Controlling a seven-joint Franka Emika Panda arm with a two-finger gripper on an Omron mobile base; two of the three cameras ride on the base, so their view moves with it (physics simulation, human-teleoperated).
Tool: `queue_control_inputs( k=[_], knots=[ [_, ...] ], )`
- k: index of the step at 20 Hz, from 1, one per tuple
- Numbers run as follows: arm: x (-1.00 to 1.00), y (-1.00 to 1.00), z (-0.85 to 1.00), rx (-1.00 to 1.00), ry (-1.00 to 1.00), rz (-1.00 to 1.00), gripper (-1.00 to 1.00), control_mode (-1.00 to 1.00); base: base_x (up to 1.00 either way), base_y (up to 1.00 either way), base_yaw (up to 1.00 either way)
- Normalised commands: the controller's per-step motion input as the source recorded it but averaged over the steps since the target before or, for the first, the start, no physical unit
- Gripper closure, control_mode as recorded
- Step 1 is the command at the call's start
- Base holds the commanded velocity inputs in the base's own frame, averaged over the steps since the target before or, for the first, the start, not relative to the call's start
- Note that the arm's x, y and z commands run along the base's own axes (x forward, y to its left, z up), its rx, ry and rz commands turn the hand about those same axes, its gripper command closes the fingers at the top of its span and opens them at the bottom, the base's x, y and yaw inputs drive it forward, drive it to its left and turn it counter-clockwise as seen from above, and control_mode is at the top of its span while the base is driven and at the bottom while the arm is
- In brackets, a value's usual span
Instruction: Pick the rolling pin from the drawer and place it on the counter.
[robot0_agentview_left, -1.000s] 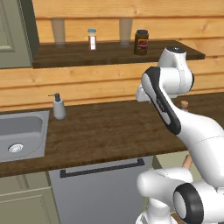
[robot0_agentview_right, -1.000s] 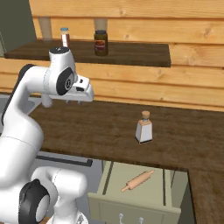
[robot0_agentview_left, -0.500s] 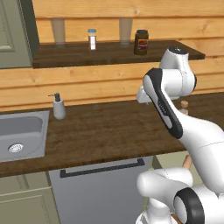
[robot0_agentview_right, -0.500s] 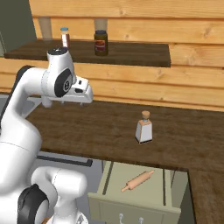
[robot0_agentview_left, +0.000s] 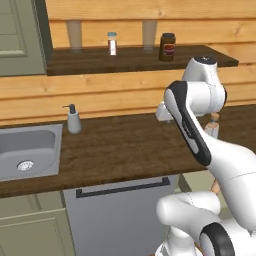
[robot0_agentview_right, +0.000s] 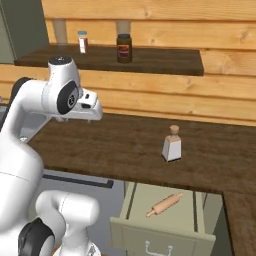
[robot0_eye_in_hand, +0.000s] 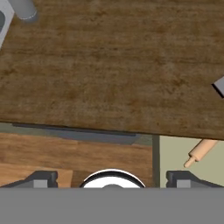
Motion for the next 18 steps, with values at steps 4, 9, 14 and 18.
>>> queue_control_inputs(
  k=[4,9,14,18],
  knots=[
    [0.00,0.00,0.00,0.00,0.00,0.00,-1.00,1.00,0.00,0.30,0.00],
    [-0.06,0.00,0.00,0.00,-0.04,-0.03,-1.00,-1.00,-0.01,0.02,-0.02],
    [-0.30,-0.13,0.00,0.04,-0.13,-0.14,-1.00,-1.00,0.00,0.00,0.00],
    [-0.66,-0.89,0.00,0.14,-0.05,-0.32,-1.00,-1.00,0.00,0.00,0.00]
  ],
)
